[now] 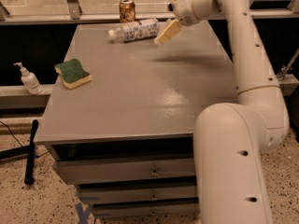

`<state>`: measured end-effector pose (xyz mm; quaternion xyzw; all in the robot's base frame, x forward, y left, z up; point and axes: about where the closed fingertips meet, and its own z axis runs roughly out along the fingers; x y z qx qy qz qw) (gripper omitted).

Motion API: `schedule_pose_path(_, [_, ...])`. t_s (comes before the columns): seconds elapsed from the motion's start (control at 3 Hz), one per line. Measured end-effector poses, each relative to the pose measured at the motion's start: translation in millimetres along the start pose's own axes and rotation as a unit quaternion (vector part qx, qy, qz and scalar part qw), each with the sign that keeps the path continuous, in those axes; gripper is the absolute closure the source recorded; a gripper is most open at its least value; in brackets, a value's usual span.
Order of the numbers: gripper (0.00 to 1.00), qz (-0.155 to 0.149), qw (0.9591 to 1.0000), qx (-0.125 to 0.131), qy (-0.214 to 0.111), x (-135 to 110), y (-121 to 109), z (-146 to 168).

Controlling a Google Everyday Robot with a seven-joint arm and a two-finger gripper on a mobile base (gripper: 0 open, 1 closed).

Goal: Move blue plastic bottle near orange can

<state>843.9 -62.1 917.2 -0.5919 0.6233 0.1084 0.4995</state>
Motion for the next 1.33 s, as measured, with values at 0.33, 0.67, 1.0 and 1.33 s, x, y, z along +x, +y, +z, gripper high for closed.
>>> schedule_pose_path(0.33, [0.00, 0.103, 0.9937, 0.035, -0.026, 24.3, -12.8, -62.4])
schedule_pose_path(0.67, [0.00, 0.188, 0.9788, 0.072, -0.037, 51.1, -20.0, -122.0])
schedule_pose_path(1.0, [0.00, 0.211, 0.9737, 0.079, -0.033, 64.2, -19.4, -135.7])
schedule_pose_path(1.33, [0.00, 0.211, 0.9737, 0.079, -0.033, 64.2, -19.3, -135.4])
